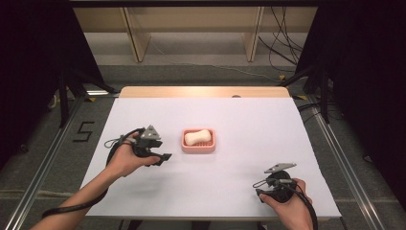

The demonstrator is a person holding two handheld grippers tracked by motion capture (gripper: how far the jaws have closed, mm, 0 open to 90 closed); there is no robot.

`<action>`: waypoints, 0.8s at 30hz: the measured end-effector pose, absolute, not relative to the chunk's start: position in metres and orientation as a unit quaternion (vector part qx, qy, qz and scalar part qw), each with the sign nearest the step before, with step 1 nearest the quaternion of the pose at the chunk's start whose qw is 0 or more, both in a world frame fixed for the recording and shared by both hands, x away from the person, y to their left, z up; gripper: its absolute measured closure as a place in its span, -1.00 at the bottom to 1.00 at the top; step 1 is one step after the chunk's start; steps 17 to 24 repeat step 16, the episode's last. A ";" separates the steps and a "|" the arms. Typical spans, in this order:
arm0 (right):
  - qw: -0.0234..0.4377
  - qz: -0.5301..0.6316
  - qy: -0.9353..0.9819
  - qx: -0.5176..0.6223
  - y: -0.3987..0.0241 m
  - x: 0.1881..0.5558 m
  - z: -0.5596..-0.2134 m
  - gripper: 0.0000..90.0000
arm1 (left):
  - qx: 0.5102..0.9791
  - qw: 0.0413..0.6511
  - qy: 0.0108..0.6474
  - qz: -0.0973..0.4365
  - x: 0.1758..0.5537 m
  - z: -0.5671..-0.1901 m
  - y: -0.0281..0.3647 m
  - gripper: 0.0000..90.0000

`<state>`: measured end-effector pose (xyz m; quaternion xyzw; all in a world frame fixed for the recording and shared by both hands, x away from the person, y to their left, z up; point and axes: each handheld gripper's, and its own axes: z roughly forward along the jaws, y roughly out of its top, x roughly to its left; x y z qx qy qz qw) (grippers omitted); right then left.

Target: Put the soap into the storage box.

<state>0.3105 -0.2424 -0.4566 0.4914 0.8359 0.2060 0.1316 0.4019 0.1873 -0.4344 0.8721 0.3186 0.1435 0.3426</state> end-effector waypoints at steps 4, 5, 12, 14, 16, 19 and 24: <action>0.132 0.206 0.836 0.492 -0.241 0.311 -0.457 -0.20 | 0.859 0.343 0.351 0.148 0.386 -0.446 0.209 -0.15; 0.131 0.202 0.836 0.494 -0.241 0.311 -0.457 -0.20 | 0.858 0.341 0.356 0.144 0.381 -0.449 0.214 -0.16; 0.130 0.203 0.838 0.489 -0.238 0.313 -0.458 -0.20 | 0.836 0.347 0.404 0.133 0.347 -0.475 0.242 -0.17; 0.130 0.204 0.839 0.488 -0.238 0.313 -0.458 -0.20 | 0.838 0.340 0.406 0.134 0.345 -0.476 0.244 -0.17; 0.123 0.204 0.839 0.488 -0.237 0.314 -0.458 -0.21 | 0.832 0.352 0.408 0.132 0.340 -0.471 0.248 -0.18; 0.123 0.204 0.839 0.488 -0.237 0.314 -0.458 -0.21 | 0.832 0.352 0.408 0.132 0.340 -0.471 0.248 -0.18; 0.123 0.204 0.839 0.488 -0.237 0.314 -0.458 -0.21 | 0.832 0.352 0.408 0.132 0.340 -0.471 0.248 -0.18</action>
